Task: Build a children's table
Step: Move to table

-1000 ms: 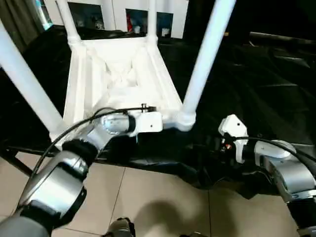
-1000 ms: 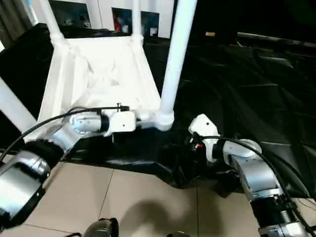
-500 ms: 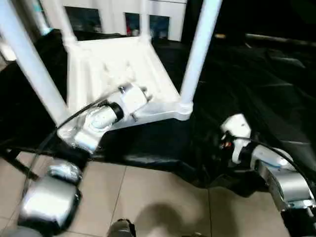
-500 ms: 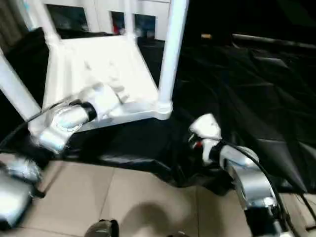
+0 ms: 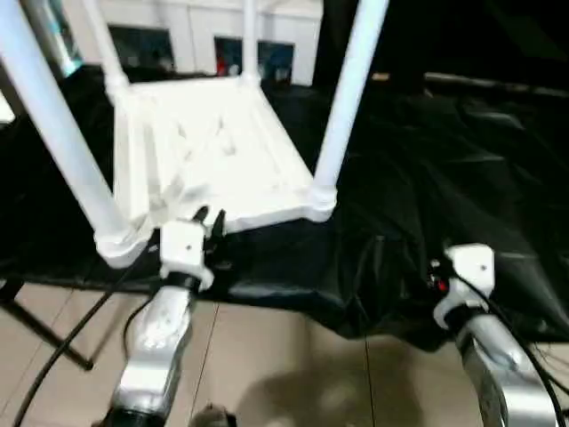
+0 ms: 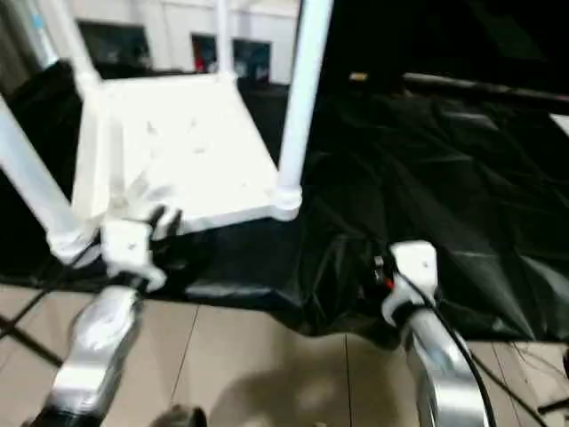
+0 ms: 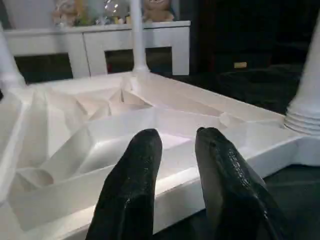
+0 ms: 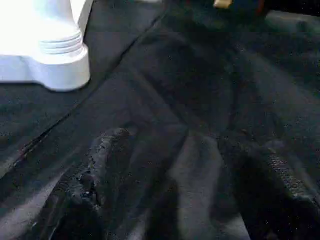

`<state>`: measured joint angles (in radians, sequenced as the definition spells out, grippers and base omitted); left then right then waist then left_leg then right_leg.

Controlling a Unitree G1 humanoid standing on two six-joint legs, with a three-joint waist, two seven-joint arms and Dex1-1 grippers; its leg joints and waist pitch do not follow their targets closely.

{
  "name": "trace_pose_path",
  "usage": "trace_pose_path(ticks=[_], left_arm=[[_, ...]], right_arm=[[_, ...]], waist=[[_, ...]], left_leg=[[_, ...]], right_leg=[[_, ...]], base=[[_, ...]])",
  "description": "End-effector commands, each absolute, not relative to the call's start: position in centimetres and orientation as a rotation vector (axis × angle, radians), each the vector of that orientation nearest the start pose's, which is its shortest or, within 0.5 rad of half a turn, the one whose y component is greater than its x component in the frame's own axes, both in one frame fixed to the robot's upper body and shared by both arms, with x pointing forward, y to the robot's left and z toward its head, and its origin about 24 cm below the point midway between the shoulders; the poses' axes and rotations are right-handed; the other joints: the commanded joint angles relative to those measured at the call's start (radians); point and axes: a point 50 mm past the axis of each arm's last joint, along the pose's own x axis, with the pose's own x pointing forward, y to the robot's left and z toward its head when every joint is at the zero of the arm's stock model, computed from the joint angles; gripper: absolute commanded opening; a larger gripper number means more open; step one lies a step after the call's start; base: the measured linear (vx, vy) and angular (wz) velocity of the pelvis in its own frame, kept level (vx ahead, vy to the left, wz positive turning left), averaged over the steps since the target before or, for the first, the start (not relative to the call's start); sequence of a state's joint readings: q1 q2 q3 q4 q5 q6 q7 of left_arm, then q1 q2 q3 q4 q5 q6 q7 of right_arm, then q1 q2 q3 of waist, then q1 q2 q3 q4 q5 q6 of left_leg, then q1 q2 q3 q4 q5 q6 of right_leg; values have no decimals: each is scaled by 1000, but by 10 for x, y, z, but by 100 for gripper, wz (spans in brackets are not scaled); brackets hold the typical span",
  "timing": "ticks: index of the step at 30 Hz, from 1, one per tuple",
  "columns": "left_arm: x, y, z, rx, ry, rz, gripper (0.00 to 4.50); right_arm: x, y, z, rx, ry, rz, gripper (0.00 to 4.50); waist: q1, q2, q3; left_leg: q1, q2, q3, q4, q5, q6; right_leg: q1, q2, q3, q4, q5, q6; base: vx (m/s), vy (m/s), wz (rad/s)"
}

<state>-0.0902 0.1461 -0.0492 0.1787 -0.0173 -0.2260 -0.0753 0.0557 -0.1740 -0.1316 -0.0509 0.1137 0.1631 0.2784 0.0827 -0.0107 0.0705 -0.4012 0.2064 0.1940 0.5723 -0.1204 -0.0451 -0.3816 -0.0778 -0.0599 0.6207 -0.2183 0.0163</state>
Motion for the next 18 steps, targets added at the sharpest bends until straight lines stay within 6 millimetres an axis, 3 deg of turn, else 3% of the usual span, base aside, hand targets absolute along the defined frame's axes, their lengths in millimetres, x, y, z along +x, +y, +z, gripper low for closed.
trace_pose_path(ticks=[1, 2, 3, 4, 5, 6, 7, 8, 9, 10, 11, 12, 13, 14, 15, 16, 17, 18], left_arm=[[260, 154, 42, 139, -110, -132, 141], [259, 154, 42, 138, -110, -131, 141], [251, 152, 42, 103, -99, -103, 141], [249, 151, 42, 91, -96, -96, 141], [248, 150, 42, 99, -98, -102, 141], [247, 149, 43, 107, -97, -107, 141], [247, 148, 43, 113, -97, -114, 141], [247, 148, 44, 114, -96, -115, 141], [248, 147, 45, 114, -96, -111, 141], [249, 148, 46, 112, -97, -106, 141], [250, 148, 47, 110, -98, -102, 141], [250, 148, 48, 111, -97, -97, 141], [251, 149, 48, 112, -97, -93, 141], [252, 150, 50, 113, -99, -88, 141], [253, 150, 51, 115, -101, -85, 141], [254, 152, 53, 117, -105, -77, 141], [255, 153, 54, 118, -105, -71, 141], [255, 154, 55, 119, -106, -67, 141]], right_arm=[[235, -204, 43, 15, 104, 114, 317], [235, -204, 43, 17, 103, 114, 317], [229, -202, 46, 60, 95, 127, 317], [228, -201, 46, 63, 93, 130, 317], [227, -201, 45, 48, 101, 135, 317], [226, -201, 45, 35, 105, 137, 317], [225, -200, 44, 20, 105, 147, 317], [225, -200, 44, 15, 104, 151, 317], [225, -198, 44, 11, 100, 162, 317], [226, -196, 44, 11, 98, 171, 317], [226, -195, 44, 13, 97, 176, 317], [227, -194, 45, 16, 96, 182, 317], [227, -194, 45, 18, 96, 184, 317], [228, -193, 45, 25, 95, 186, 317], [229, -192, 45, 27, 94, 186, 317], [231, -191, 45, 29, 94, 185, 317], [232, -191, 45, 29, 94, 186, 317], [233, -190, 44, 30, 93, 191, 317]], waist=[[-10, 7, -54], [-13, 4, -56], [-18, 12, -56], [-26, 12, -53], [-30, 14, -51], [-48, 19, -31], [-58, 27, -23], [-67, 34, -13], [-50, 55, -9], [5, 59, -20], [-2, 41, -33], [-19, -44, -35], [-7, -19, -17], [0, -19, -24], [1, -16, -32], [-2, 22, -60], [-10, 43, -67], [-42, 59, -68]], left_leg=[[39, 25, -35, -73, -528, -67], [42, 26, -35, -73, -542, -68], [53, 27, -39, -77, -601, -73], [57, 26, -44, -77, -651, -74], [68, 25, -43, -75, -681, -72], [120, 17, -46, -61, -803, -69], [133, 19, -50, -63, -855, -73], [130, 24, -53, -78, -906, -75], [22, 70, -37, -194, -1052, -86], [-8, 50, 3, -200, -1080, -90], [22, 57, 9, -183, -996, -53], [131, 1, -2, 56, -694, -35], [3, -25, -64, 168, -283, 66], [-33, -19, -74, 142, -199, 64], [-28, -19, -73, 111, -217, 68], [32, -11, -58, 37, -213, 72], [75, -2, -55, 7, -218, 68], [115, 41, -106, -49, -358, 119]], right_leg=[[2, -61, 39, -126, -519, -30], [4, -59, 39, -124, -522, -27], [8, -58, 34, -130, -556, -22], [14, -55, 27, -139, -597, -14], [12, -49, 21, -145, -627, -9], [-1, -26, -22, -184, -726, 5], [5, -11, -49, -192, -731, 9], [22, 6, -79, -193, -704, 13], [150, 15, -80, 36, -442, -31], [179, 23, -70, 102, -267, -32], [165, 1, -11, 103, -357, -28], [39, -98, 57, -147, -968, -30], [135, -203, 151, -201, -1047, -123], [165, -167, 102, -177, -940, -121], [170, -131, 97, -157, -830, -137], [167, -69, 47, -134, -590, -183], [150, -44, 26, -123, -480, -191], [113, 12, 8, -65, -339, -188]], base=[[0, 0, 0], [0, 0, 0], [0, 0, 0], [0, 0, 0], [0, 0, 0], [0, 0, 0], [8, 29, -18], [8, 29, -18], [-40, 35, -25], [0, 0, 0], [0, 0, 0], [90, -88, -1], [146, -30, -18], [146, -30, -18], [111, 10, 3], [78, 7, 33], [78, 7, 33], [92, 16, 24]])
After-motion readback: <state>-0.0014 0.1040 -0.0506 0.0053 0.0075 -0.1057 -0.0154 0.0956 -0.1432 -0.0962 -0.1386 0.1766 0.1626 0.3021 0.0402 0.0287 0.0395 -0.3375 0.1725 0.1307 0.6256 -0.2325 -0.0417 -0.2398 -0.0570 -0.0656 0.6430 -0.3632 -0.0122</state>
